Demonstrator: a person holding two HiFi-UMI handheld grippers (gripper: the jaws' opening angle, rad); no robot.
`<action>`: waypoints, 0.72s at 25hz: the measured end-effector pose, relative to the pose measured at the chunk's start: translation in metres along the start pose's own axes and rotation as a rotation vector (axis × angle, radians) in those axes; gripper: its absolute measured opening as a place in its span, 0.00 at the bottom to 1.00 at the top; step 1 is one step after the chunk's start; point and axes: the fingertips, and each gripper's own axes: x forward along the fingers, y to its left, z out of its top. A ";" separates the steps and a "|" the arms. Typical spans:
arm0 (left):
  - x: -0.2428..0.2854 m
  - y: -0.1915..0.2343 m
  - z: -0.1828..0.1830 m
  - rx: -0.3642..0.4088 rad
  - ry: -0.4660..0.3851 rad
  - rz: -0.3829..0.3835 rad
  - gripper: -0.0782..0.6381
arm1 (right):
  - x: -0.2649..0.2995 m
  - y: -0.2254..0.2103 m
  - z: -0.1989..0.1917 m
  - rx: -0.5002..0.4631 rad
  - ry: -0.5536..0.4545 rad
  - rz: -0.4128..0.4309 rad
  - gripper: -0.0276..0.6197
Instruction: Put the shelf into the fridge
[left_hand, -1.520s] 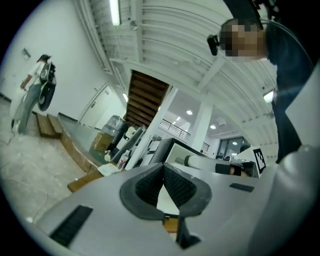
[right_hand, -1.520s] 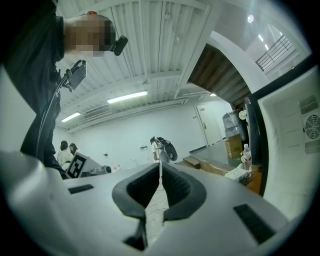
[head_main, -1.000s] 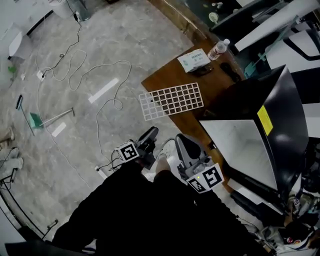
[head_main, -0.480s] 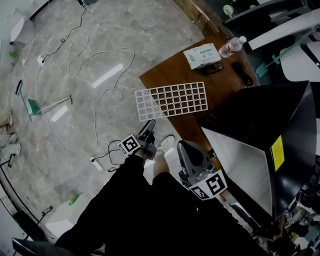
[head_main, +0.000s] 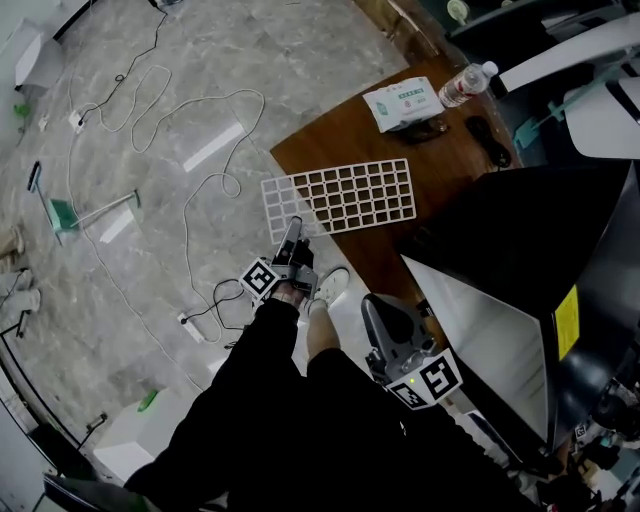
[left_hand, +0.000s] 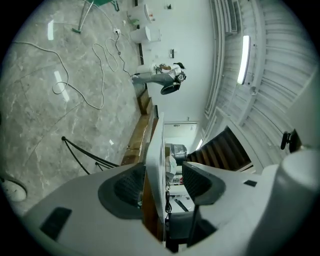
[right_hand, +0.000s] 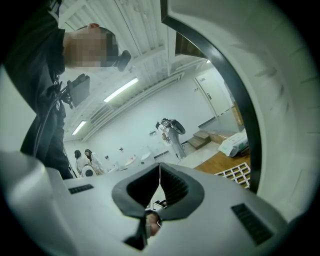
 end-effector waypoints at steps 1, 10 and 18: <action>0.002 0.002 0.003 0.003 -0.011 -0.001 0.46 | -0.002 -0.001 0.000 0.000 0.001 -0.002 0.05; 0.015 0.003 0.008 0.029 -0.023 -0.016 0.16 | -0.017 -0.005 -0.001 -0.009 0.005 -0.028 0.05; 0.009 -0.038 0.014 -0.010 0.015 -0.061 0.15 | -0.024 -0.017 0.028 -0.002 -0.018 -0.054 0.05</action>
